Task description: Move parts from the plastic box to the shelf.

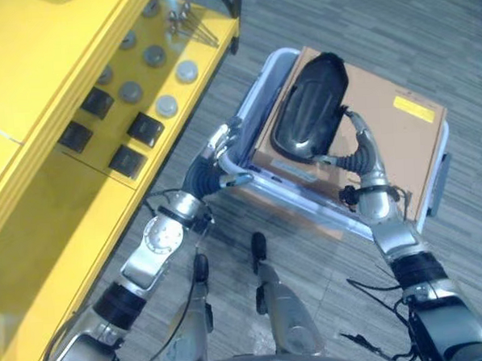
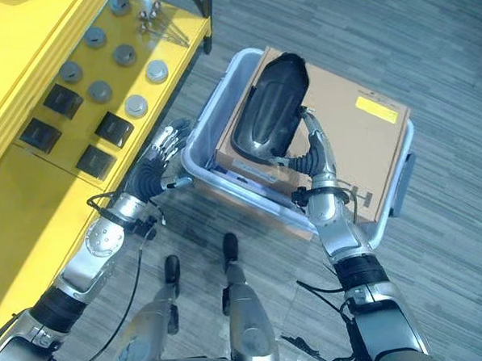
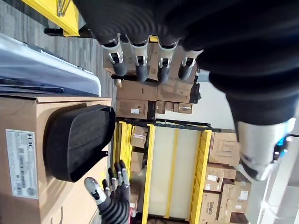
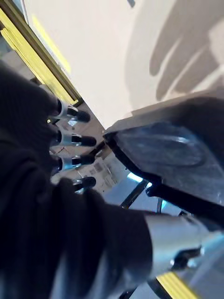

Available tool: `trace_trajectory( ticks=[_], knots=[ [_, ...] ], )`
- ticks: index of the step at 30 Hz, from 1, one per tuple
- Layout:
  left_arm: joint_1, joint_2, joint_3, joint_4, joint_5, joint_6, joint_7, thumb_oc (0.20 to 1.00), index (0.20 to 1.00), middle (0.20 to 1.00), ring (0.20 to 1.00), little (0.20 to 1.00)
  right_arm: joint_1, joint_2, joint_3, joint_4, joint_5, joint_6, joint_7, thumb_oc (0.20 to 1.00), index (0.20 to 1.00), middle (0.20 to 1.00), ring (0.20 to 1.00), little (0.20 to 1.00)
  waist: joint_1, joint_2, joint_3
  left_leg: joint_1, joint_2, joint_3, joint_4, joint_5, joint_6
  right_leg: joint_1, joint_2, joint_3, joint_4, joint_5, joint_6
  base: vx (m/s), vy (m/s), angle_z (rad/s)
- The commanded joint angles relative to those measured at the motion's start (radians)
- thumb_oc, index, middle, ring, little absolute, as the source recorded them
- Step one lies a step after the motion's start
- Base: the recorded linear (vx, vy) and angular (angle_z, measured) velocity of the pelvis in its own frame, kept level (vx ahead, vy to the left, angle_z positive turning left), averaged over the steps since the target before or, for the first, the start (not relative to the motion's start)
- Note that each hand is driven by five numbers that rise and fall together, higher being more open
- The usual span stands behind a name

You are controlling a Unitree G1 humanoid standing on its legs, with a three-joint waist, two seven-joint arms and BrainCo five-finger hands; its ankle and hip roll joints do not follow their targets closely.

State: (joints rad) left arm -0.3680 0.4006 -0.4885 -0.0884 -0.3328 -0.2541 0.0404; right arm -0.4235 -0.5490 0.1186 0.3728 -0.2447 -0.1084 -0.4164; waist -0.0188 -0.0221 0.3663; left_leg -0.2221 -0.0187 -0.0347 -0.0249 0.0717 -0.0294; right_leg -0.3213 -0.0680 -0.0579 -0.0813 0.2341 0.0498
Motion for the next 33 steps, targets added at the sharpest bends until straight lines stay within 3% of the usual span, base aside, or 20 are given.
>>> trace_trajectory(
  ticks=[1,18,30,31,32,33],
  knots=[
    [-0.016,-0.005,-0.007,-0.007,-0.021,-0.057,-0.003,1.0,1.0,1.0,1.0,1.0,-0.049,-0.018,0.007,-0.019,-0.054,-0.004,-0.095,1.0,1.0,1.0,1.0,1.0,0.004,-0.009,-0.054,-0.058,-0.021,-0.028,0.095,-0.154,0.052,0.007,-0.003,0.06,0.029,-0.113,0.042,-0.03,0.024,0.04],
    [-0.015,0.04,-0.037,0.0,-0.044,-0.066,-0.013,1.0,1.0,1.0,1.0,1.0,-0.258,-0.098,0.043,0.168,-0.09,0.048,-0.176,1.0,1.0,1.0,1.0,1.0,0.027,0.014,-0.034,-0.111,-0.055,-0.042,0.098,-0.143,0.055,-0.045,-0.02,0.071,0.028,-0.09,0.048,0.0,0.013,0.01],
    [-0.041,0.047,-0.069,0.028,-0.045,-0.057,0.015,1.0,1.0,1.0,1.0,1.0,-0.456,-0.07,0.11,0.483,0.067,0.1,-0.202,1.0,1.0,1.0,1.0,1.0,0.041,0.025,0.0,-0.129,-0.063,-0.046,0.106,-0.139,0.054,-0.058,-0.023,0.072,0.028,-0.083,0.051,0.0,0.0,0.0],
    [-0.044,0.053,-0.089,0.021,-0.045,-0.05,0.009,1.0,1.0,1.0,1.0,1.0,-0.524,-0.058,0.151,0.653,0.15,0.097,-0.169,1.0,1.0,1.0,1.0,1.0,0.048,0.027,0.005,-0.133,-0.066,-0.047,0.109,-0.137,0.053,-0.06,-0.024,0.071,0.027,-0.079,0.053,0.0,0.0,0.0],
    [-0.045,0.053,-0.086,0.021,-0.045,-0.05,0.009,1.0,1.0,1.0,1.0,1.0,-0.536,-0.058,0.158,0.666,0.155,0.09,-0.169,1.0,1.0,1.0,1.0,1.0,0.047,0.027,0.007,-0.133,-0.066,-0.046,0.109,-0.138,0.053,-0.06,-0.024,0.072,0.026,-0.079,0.053,0.0,0.0,0.0],
    [-0.05,0.058,-0.101,0.019,-0.045,-0.045,0.002,1.0,1.0,1.0,1.0,1.0,-0.578,-0.047,0.194,0.772,0.214,0.088,-0.12,0.809,0.809,0.809,0.809,0.809,0.053,0.028,0.011,-0.133,-0.068,-0.046,0.109,-0.136,0.052,-0.06,-0.025,0.071,0.025,-0.076,0.053,0.0,0.0,0.0]
  ],
)
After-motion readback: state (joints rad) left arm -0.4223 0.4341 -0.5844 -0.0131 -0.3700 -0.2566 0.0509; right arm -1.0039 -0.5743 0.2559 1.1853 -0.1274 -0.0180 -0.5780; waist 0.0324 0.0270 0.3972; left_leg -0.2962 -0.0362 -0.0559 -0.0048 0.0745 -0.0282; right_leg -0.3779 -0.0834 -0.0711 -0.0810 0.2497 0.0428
